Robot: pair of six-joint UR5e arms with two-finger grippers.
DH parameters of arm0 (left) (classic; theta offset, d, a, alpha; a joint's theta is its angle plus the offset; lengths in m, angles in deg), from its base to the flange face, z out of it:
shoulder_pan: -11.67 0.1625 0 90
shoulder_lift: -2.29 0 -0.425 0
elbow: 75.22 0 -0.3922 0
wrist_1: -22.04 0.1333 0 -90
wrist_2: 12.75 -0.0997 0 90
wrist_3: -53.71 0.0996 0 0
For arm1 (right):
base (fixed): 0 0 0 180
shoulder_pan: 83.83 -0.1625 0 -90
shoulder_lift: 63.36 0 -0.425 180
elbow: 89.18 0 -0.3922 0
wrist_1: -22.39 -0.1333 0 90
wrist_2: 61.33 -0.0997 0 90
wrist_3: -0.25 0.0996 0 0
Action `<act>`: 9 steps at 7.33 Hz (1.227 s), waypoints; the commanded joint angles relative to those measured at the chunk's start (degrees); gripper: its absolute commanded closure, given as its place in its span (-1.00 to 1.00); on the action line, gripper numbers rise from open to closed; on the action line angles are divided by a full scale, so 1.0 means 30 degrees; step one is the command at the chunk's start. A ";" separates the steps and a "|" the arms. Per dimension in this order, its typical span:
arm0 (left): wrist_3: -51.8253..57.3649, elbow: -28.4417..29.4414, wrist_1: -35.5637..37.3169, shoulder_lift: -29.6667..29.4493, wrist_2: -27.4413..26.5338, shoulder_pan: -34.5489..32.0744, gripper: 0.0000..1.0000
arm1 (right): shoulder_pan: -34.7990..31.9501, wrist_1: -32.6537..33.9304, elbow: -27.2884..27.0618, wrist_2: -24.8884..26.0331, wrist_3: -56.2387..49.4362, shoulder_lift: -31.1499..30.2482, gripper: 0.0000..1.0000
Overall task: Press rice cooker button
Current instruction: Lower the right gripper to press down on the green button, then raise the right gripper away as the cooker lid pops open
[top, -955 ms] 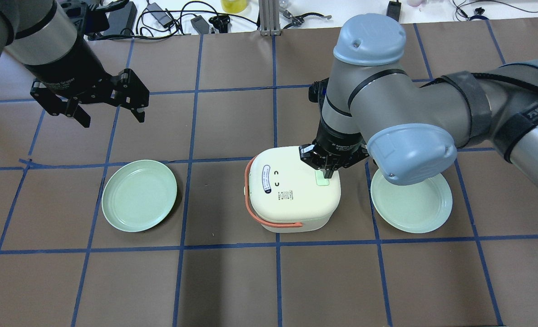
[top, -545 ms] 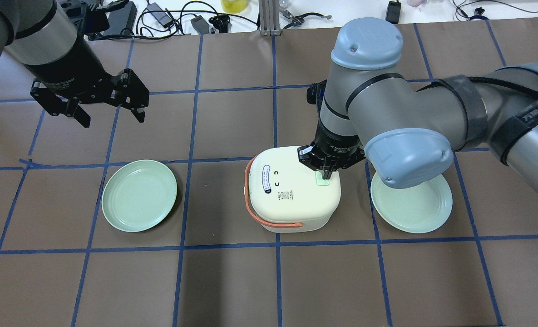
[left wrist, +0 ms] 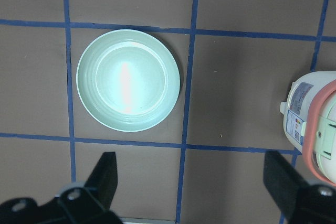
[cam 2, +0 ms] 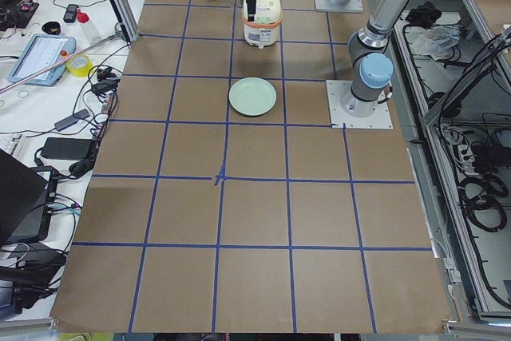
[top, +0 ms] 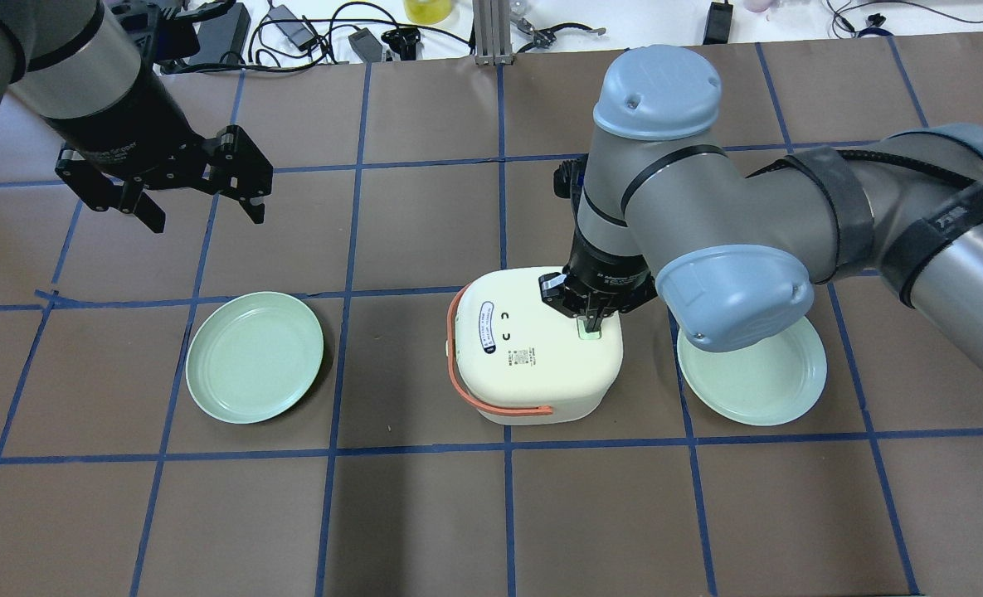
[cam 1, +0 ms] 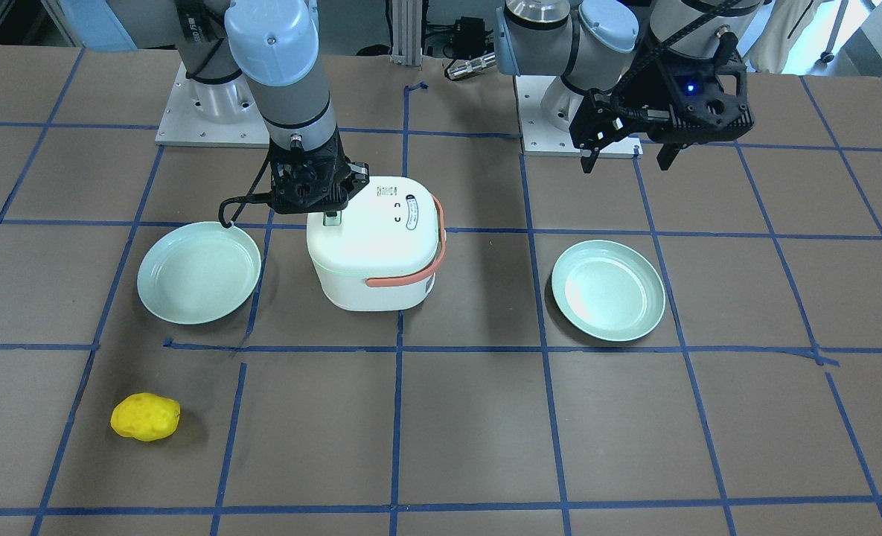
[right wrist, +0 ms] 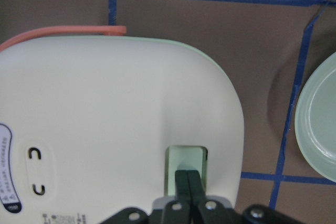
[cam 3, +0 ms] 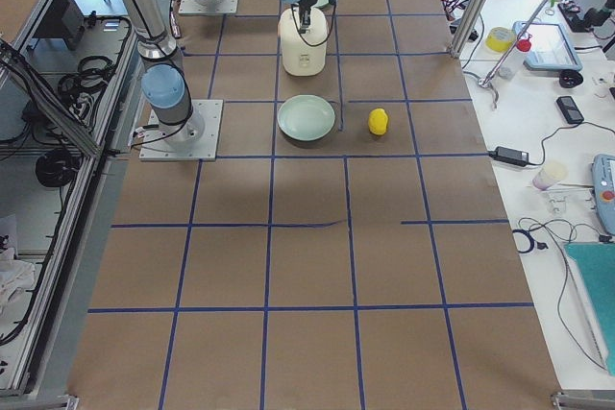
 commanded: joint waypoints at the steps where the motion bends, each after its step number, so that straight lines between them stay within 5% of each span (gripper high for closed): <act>1: -0.0028 0.0000 0.0000 0.0000 0.0001 0.0000 -1.00 | -0.0114 0.0256 0.0048 0.0070 -0.0040 0.0180 0.69; 2: -0.0029 0.0000 0.0000 0.0000 0.0001 0.0000 -1.00 | -0.0114 0.0285 0.0339 0.0244 -0.0012 0.0122 -0.59; 3: 0.0000 0.0000 0.0000 0.0000 0.0001 0.0000 -1.00 | -0.0056 0.0285 0.0545 0.1406 -0.0040 -0.0023 -1.00; 9: 0.0001 0.0000 0.0000 0.0000 0.0001 0.0000 -1.00 | 0.3366 -0.1585 0.5403 0.1740 -0.1649 -0.0025 -1.00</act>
